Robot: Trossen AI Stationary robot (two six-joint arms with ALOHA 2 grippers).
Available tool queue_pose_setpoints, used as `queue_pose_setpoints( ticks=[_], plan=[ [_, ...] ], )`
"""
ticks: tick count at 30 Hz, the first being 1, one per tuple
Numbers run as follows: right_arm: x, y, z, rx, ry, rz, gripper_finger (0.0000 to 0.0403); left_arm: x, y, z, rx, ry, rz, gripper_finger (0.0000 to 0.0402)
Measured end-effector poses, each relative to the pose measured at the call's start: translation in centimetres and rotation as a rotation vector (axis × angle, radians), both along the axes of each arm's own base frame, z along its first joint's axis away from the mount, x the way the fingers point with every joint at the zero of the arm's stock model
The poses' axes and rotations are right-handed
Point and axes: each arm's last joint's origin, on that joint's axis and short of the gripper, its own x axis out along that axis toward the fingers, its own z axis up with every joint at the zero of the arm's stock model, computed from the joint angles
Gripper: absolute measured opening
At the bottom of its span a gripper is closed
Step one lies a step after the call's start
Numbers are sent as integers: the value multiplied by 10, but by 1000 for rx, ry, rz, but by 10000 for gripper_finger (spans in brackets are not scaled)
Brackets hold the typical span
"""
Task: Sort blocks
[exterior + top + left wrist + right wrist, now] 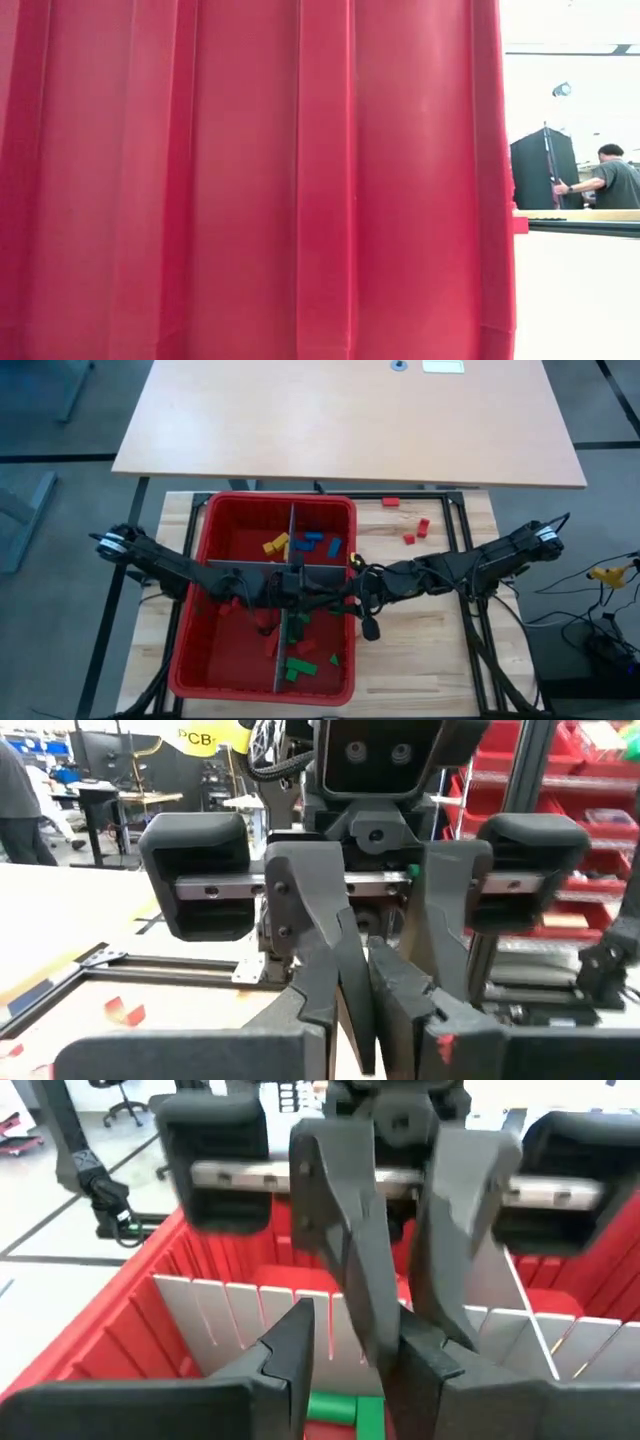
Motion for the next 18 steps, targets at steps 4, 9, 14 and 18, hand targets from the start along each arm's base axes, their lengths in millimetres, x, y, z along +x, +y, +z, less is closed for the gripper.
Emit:
queue_pose_setpoints(
  ticks=[4, 9, 14, 18],
  plan=[
    [-4, 0, -1, -11, 28, 35, 74, -20, 4, 15, 27, 22, -23, 29],
    [-5, -4, -2, -39, 43, 15, 65, -50, 14, 32, 62, 75, -11, 24],
    [-3, -12, -4, -99, 58, 10, 70, -80, 27, 44, 121, 126, 37, 23],
    [2, -26, -9, -172, 78, -19, 74, -97, 33, 41, 185, 234, 39, 23]
  ],
)
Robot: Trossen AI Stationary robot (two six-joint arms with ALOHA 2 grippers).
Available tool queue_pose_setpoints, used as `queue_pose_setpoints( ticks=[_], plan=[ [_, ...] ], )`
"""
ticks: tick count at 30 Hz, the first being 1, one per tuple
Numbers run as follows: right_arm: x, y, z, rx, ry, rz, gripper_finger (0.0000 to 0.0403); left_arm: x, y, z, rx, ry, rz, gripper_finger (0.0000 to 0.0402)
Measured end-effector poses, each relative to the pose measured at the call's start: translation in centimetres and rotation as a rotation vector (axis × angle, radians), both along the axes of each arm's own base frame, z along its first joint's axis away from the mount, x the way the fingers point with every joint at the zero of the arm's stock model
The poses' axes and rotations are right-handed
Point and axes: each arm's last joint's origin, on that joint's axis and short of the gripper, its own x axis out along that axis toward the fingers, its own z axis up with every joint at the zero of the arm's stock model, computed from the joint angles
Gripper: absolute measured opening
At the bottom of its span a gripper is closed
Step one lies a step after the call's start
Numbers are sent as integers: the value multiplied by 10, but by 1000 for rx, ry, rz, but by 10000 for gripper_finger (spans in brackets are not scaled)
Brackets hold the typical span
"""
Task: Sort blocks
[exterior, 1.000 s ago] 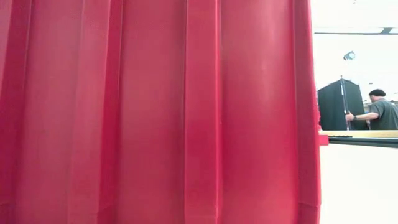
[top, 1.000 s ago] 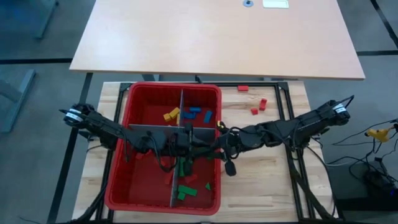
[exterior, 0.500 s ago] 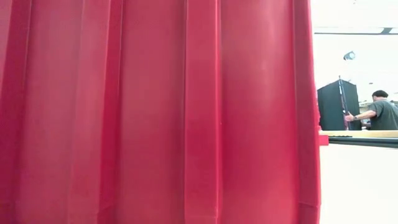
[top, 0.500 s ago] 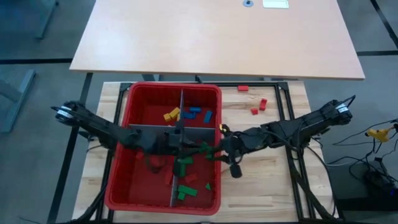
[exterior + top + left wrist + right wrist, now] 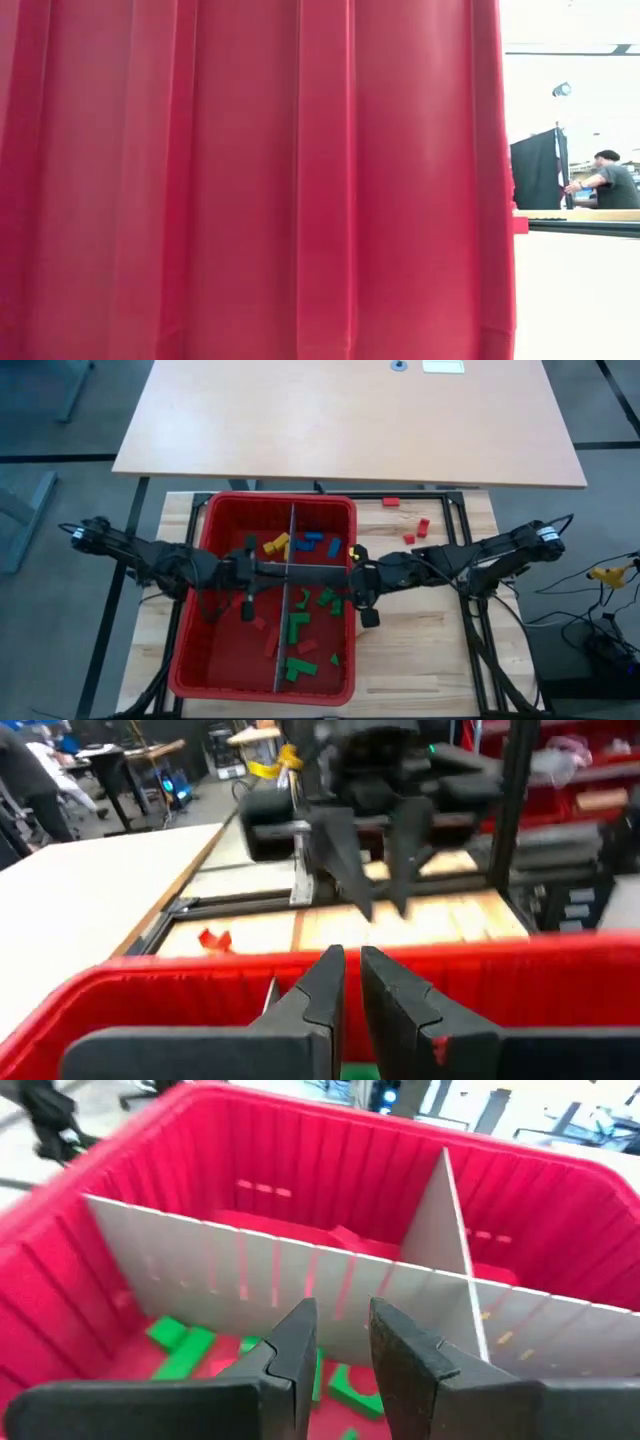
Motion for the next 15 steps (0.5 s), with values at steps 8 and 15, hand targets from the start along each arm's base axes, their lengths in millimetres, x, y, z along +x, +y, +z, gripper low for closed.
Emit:
queue_pose_setpoints(
  ticks=[8, 15],
  plan=[
    [6, -36, -11, -29, 76, -94, 46, -21, 9, 0, 137, 82, -21, 24],
    [8, -55, -11, 162, 95, -92, 21, -23, 20, 3, 112, 72, 34, 24]
  ],
)
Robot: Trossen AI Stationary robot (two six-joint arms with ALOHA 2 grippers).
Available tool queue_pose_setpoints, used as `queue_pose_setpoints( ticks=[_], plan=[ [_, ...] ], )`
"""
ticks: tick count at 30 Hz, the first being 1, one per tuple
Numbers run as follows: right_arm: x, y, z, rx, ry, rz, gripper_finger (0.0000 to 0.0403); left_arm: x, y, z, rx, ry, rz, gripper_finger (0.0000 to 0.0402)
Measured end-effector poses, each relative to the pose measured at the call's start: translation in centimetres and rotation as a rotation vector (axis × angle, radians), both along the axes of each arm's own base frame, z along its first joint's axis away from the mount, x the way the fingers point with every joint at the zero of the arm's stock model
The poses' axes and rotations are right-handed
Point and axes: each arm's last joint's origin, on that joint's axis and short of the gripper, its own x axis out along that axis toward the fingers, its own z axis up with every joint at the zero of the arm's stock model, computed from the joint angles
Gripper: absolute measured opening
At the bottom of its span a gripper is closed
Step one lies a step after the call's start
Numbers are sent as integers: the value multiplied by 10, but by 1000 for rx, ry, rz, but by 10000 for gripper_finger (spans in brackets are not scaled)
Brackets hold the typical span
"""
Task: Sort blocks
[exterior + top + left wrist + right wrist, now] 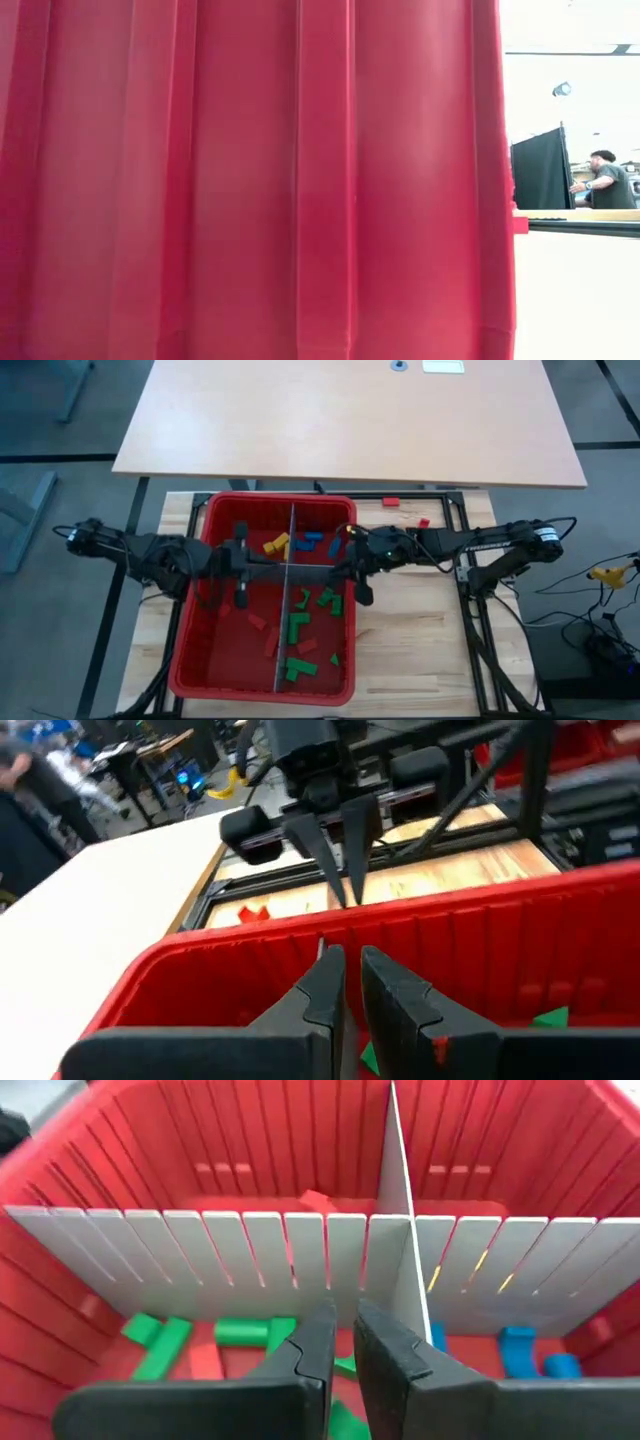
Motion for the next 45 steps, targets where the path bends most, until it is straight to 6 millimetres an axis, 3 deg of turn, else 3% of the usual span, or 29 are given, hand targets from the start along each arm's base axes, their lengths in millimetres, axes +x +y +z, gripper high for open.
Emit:
queue_pose_setpoints(
  ticks=[9, 21, 27, 34, 45],
  plan=[
    [2, 0, 16, 110, -62, 1, 1, 3, 18, -8, -271, 27, 188, 24],
    [5, 2, 7, 120, -1, 78, 0, -3, 20, -25, -348, 186, 273, 24],
    [21, 10, -12, 176, 77, 176, 0, -3, 20, -25, -353, 184, 275, 24],
    [53, 20, -4, 140, 145, 267, 0, -3, 20, -25, -361, 183, 278, 24],
    [85, 37, -24, 26, 469, 386, 0, -16, 23, -28, -377, 245, 311, 24]
  ],
)
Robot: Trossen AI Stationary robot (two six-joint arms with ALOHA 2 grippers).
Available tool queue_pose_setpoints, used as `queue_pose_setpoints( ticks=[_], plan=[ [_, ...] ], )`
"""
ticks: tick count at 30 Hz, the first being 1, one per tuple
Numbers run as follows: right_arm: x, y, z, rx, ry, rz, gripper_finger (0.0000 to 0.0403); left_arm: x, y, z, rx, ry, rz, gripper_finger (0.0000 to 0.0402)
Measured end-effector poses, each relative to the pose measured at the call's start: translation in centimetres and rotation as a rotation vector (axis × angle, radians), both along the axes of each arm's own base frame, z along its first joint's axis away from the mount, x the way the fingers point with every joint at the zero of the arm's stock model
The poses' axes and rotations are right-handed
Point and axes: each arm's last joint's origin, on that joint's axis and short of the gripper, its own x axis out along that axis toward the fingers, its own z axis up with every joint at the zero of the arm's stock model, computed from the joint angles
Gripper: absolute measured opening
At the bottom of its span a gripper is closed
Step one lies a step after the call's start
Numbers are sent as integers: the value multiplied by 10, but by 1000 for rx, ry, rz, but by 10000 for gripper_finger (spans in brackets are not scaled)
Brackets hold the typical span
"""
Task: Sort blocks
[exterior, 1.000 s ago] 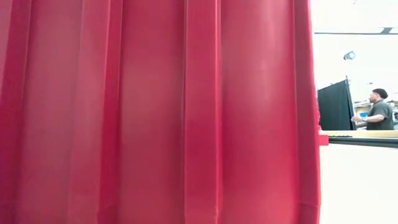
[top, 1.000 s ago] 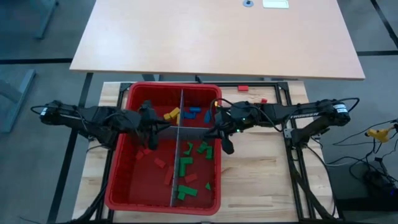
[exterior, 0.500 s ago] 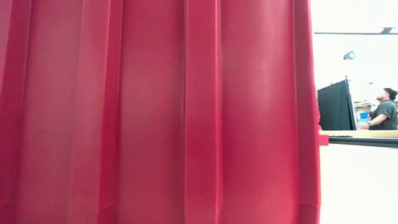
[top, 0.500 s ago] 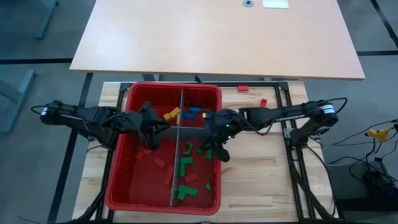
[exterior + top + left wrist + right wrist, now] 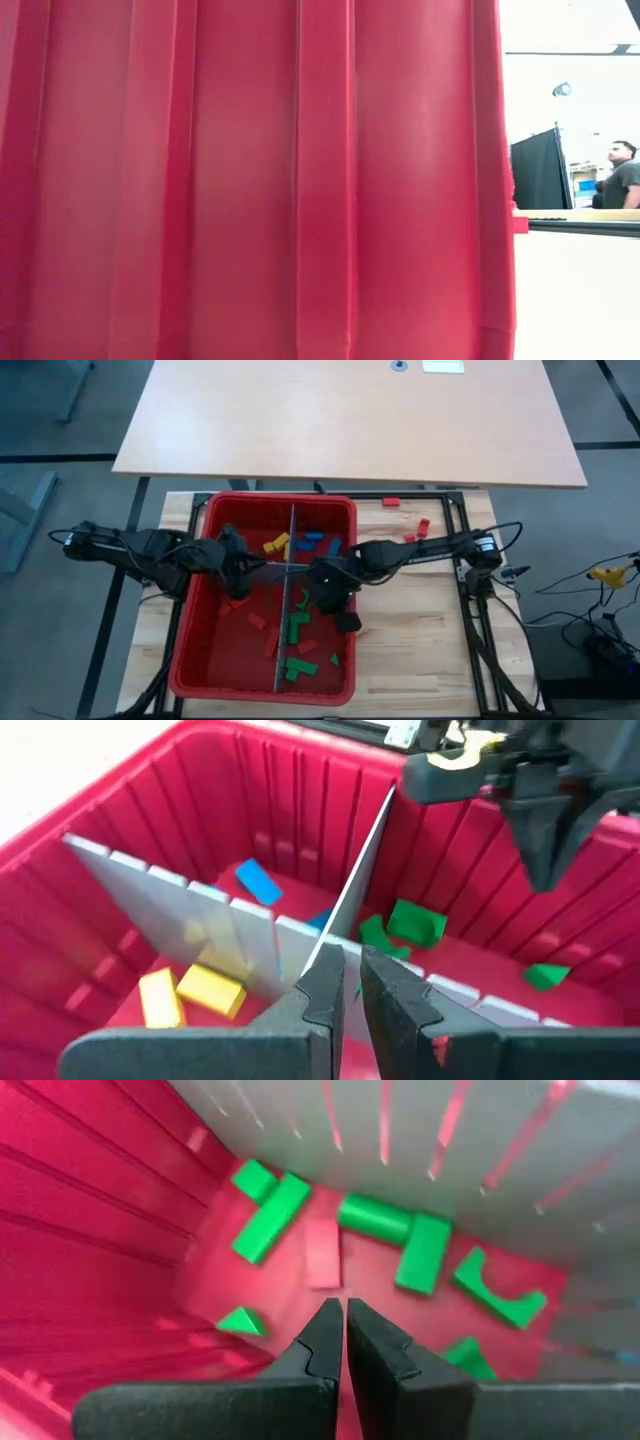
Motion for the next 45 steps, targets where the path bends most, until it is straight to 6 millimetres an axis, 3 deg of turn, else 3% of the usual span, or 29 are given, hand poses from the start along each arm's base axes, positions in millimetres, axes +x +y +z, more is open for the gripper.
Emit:
queue_pose_setpoints(
  ticks=[9, 17, 28, 35, 45],
  plan=[
    [24, 16, 4, -13, -49, 65, 0, -34, 8, 10, -17, -34, 46, 24],
    [41, 20, -22, 26, 29, 55, 0, -52, 12, 18, -35, -113, 74, 24],
    [55, 26, -45, 106, 138, 7, 0, -54, 13, 17, -31, -103, 74, 24],
    [55, 29, -48, 113, 154, -3, 0, -55, 13, 16, -26, -81, 75, 24],
    [56, 28, -51, 159, 230, -174, 0, -55, 13, 16, -26, -81, 75, 24]
  ],
)
